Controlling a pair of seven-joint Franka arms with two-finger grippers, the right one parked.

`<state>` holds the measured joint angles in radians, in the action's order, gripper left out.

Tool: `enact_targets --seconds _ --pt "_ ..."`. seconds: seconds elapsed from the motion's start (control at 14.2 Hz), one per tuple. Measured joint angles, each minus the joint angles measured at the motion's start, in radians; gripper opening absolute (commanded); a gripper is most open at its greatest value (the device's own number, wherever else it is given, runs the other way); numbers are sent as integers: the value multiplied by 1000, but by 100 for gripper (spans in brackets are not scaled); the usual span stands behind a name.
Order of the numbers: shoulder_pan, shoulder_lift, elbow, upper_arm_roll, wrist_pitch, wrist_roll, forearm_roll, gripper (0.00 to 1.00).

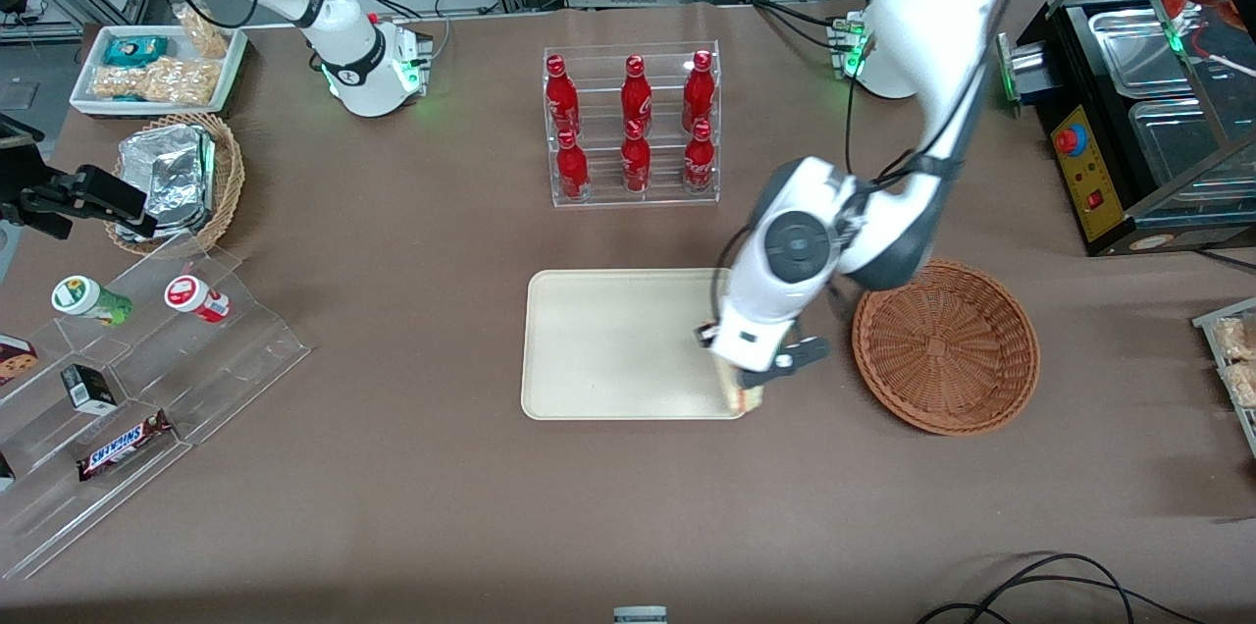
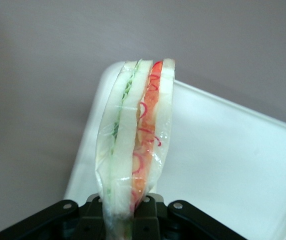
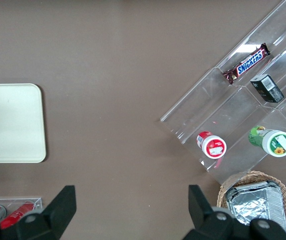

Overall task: Place sandwich from basket to tray
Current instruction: 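Carry the sandwich with the left gripper over the cream tray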

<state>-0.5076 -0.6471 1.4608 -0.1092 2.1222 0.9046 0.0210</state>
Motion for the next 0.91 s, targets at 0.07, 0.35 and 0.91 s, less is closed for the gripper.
enact_targets --seconds 0.07,0.35,0.91 --pt "-29 -37 -31 0 16 -12 0 12" --pt "-112 -133 -91 1 68 -45 -30 12" --pt "-159 -154 -102 1 77 -58 -38 23"
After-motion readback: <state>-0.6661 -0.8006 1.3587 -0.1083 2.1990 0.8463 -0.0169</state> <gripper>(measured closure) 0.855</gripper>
